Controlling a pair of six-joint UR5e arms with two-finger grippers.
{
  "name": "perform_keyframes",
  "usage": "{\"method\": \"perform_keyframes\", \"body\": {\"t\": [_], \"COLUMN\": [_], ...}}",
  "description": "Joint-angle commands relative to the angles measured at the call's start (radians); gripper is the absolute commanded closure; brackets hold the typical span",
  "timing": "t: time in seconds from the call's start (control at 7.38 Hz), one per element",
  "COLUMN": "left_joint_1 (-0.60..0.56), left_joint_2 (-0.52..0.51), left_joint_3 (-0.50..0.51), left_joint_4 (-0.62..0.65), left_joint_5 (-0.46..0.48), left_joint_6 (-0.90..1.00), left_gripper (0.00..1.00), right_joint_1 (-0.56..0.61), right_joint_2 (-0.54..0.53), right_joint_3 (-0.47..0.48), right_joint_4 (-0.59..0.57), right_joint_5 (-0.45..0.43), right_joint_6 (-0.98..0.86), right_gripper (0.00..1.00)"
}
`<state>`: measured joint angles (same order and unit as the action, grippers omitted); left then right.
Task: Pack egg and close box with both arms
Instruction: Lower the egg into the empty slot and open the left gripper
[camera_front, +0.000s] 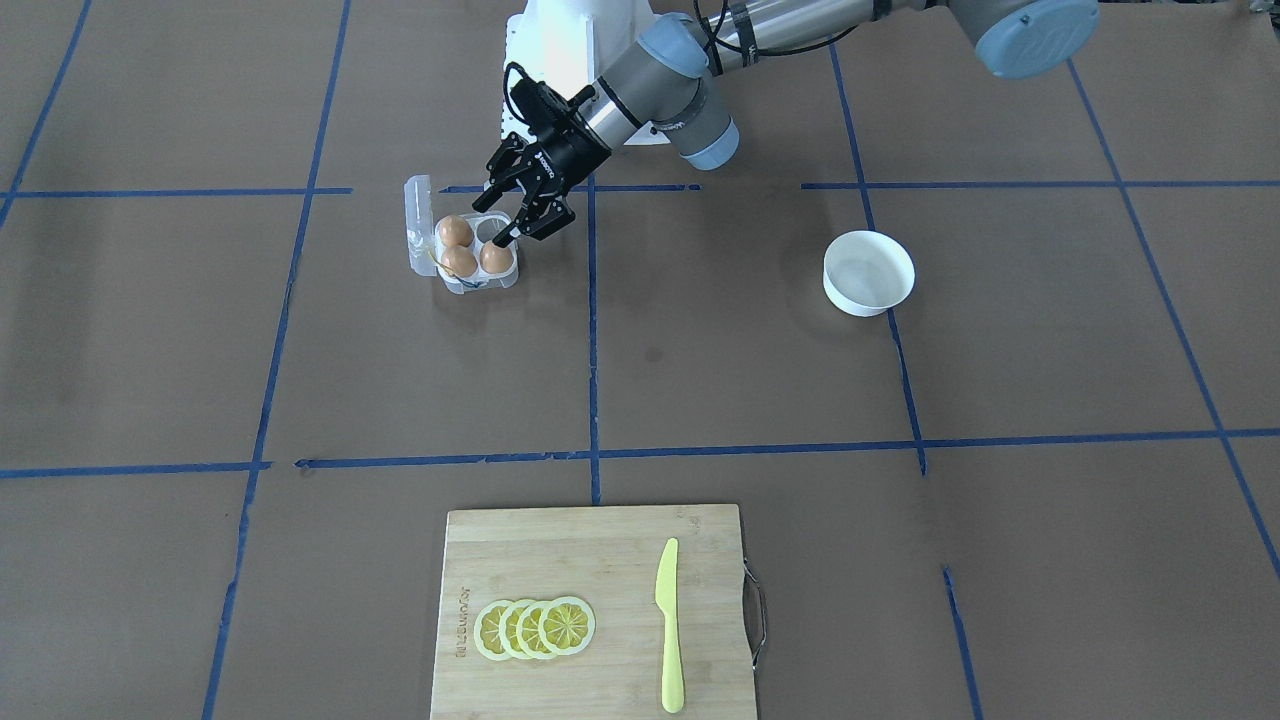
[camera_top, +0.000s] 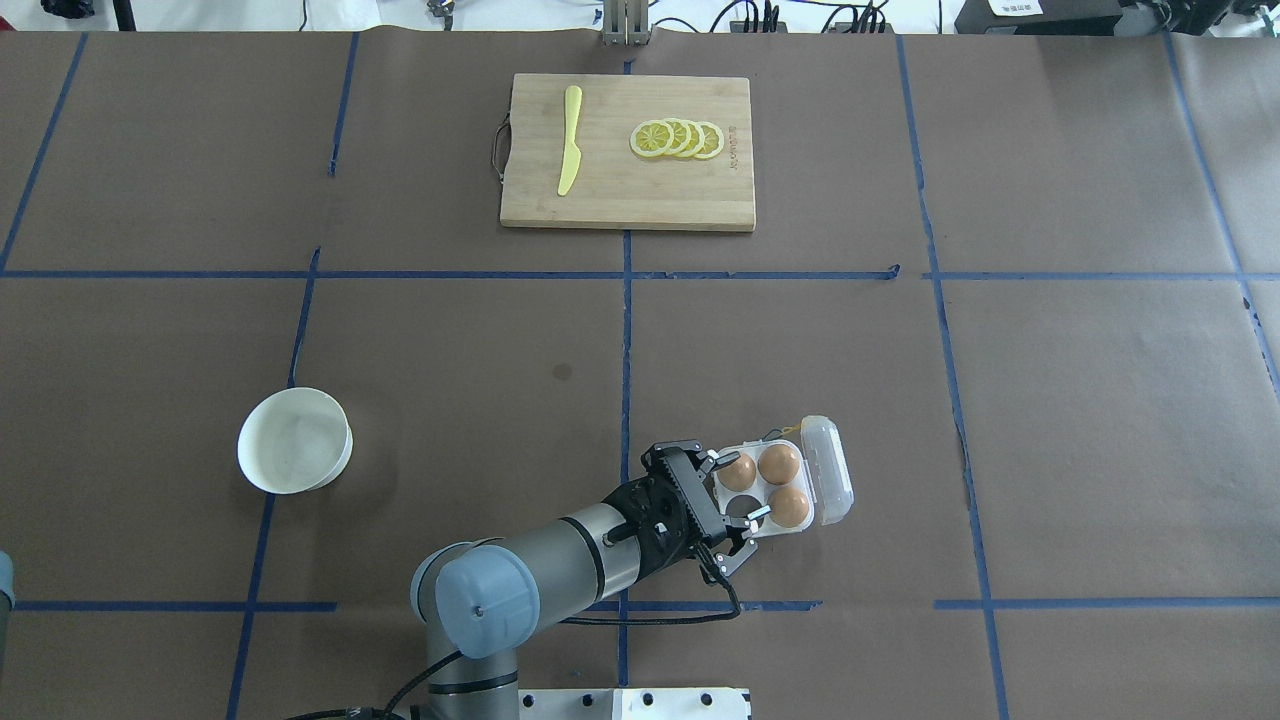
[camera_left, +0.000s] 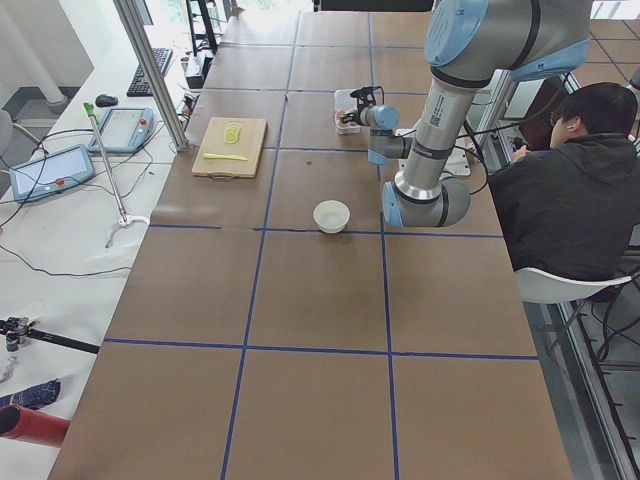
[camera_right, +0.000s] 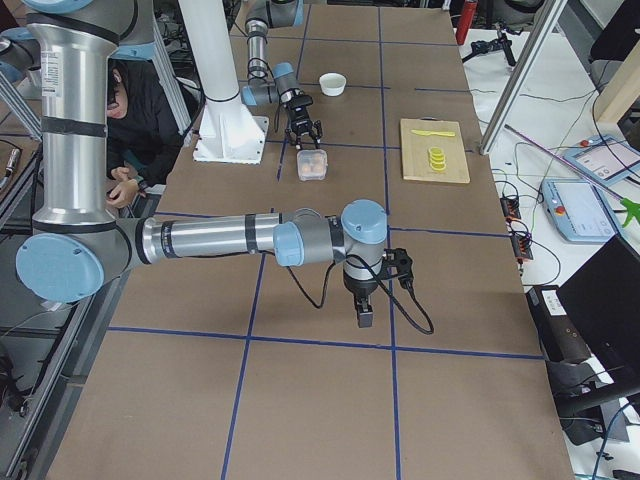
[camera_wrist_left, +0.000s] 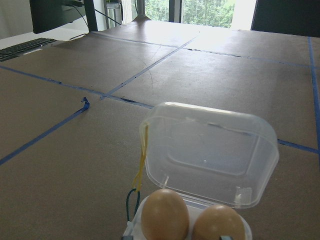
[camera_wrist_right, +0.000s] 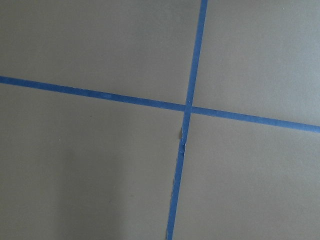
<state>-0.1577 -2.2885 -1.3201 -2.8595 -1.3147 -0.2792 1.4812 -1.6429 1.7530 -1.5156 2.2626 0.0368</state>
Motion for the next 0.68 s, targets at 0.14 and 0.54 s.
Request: {"method": "perform_keyframes", "body": {"t": [0.14,0.54], "left_joint_1": [-0.015,-0.158], "left_joint_2": [0.001,0.058], "left_joint_3": [-0.053,-0.245], "left_joint_4": [0.006,0.308], "left_joint_5": [-0.005,-0.193], "left_joint_6": [-0.005,-0.096], "left_gripper": [0.20,0.15], "right_joint_1": [-0.001,0.001], "right_joint_2": [0.002,-0.002], "right_joint_3": [-0.001,-0.003], "right_joint_4": [0.000,0.000], "right_joint_5": [0.000,0.002], "right_joint_6": [0.000,0.000], "right_gripper": [0.00,0.00]}}
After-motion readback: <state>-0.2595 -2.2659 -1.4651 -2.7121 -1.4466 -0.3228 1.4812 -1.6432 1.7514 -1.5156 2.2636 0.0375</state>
